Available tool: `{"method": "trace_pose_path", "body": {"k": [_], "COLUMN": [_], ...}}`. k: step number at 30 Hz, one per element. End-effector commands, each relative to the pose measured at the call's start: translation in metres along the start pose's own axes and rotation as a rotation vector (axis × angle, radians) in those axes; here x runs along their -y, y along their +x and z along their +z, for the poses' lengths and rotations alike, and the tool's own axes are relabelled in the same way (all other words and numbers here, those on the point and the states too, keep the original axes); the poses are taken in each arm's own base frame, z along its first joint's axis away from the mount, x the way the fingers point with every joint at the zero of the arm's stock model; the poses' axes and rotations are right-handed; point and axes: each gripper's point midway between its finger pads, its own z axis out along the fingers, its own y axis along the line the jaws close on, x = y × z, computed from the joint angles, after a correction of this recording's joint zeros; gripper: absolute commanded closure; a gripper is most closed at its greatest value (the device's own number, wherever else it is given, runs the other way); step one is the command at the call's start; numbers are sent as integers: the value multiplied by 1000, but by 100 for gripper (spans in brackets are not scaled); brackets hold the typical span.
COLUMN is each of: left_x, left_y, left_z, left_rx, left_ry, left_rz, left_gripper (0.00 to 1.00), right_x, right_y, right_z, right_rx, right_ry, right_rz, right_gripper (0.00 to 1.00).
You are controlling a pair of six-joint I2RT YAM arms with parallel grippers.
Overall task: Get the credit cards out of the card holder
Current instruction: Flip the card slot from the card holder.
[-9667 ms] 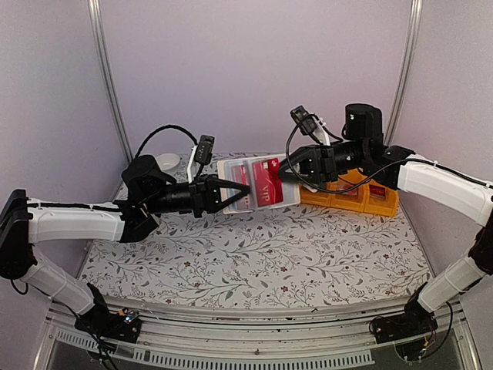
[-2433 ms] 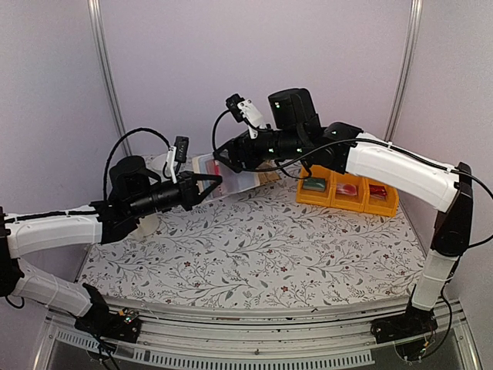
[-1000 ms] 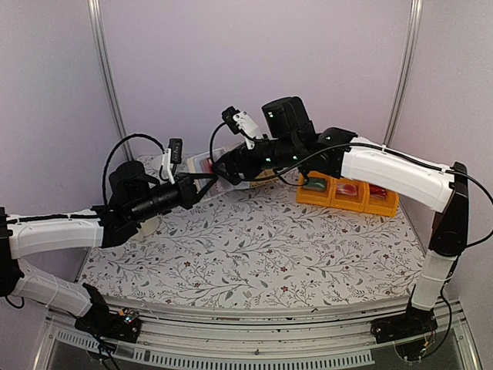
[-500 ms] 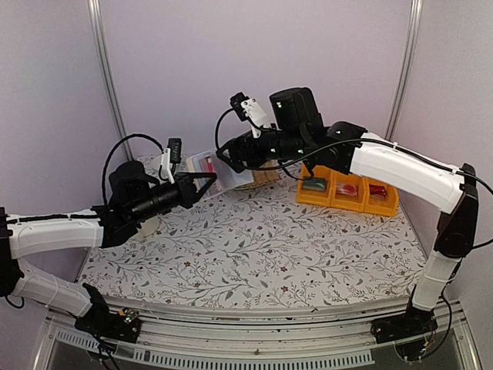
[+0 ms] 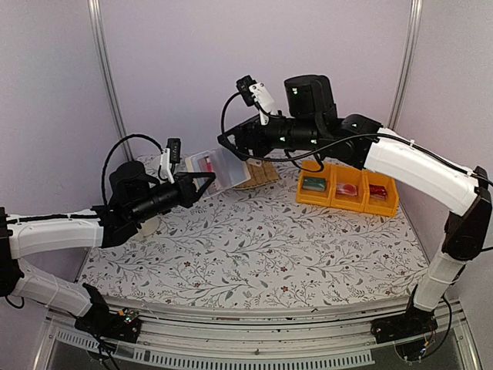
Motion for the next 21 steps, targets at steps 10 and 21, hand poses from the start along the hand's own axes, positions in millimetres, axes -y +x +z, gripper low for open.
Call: {"method": "trace_pose_path", "body": {"k": [10, 21], "left_x": [13, 24], "left_y": [-14, -17], "left_z": [1, 1], "left_rx": [32, 38], "left_ry": [50, 109], "left_rz": [21, 27], "left_gripper": [100, 100], "right_x": [-21, -13], "right_y": [54, 67], "right_z": [57, 67], "right_rx": [-126, -158], "right_ry": [-133, -89], "right_rz": [104, 112], "right_gripper": [33, 49]}}
